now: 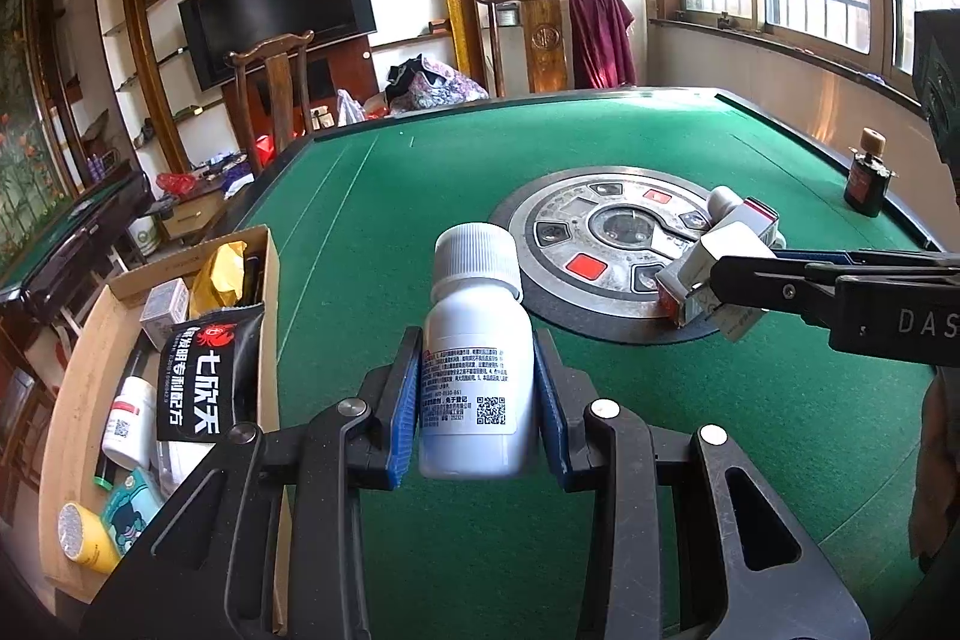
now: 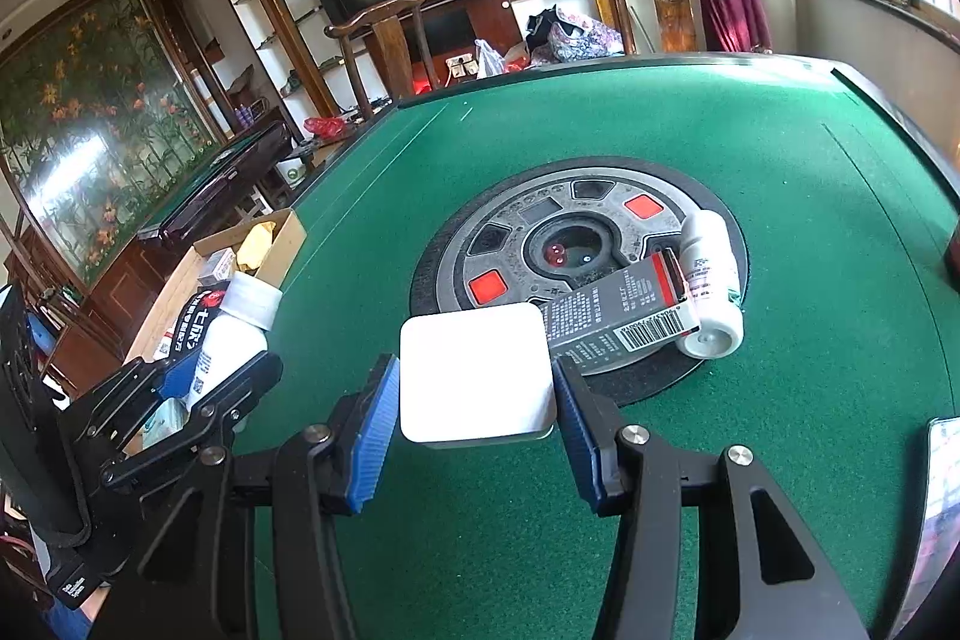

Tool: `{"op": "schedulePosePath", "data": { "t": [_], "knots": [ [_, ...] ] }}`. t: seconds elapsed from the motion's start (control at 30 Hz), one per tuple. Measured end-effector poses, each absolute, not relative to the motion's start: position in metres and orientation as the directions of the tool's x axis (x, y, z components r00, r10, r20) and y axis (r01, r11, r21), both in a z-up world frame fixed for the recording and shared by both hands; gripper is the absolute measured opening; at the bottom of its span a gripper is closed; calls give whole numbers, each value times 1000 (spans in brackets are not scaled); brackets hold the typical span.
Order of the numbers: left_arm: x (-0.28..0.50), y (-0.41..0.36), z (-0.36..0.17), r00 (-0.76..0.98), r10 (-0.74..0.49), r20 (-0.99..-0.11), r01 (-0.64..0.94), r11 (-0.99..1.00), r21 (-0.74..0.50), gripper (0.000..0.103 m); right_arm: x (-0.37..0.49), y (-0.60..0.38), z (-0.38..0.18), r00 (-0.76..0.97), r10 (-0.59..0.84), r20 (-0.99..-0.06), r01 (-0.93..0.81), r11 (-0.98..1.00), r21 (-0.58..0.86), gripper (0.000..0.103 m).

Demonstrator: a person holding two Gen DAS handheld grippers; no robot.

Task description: Organize objects

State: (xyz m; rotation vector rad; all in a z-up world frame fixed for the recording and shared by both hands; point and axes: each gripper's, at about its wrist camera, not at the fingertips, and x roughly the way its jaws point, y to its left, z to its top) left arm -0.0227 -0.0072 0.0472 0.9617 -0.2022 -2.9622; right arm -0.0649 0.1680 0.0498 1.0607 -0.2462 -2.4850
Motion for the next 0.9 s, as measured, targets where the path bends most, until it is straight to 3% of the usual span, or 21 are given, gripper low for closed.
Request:
{"op": "schedulePosePath", "data": {
  "t": [0.6, 0.9],
  "knots": [
    [20, -40, 98, -850, 49, -525, -57, -998, 0, 34, -33, 130, 60, -634, -472, -612, 336, -881, 333, 51],
    [44, -134, 119, -855, -45, -517, 81, -996, -47, 34, -11, 48, 78, -552, -570, -609, 511, -808, 293, 51]
  ]
}}
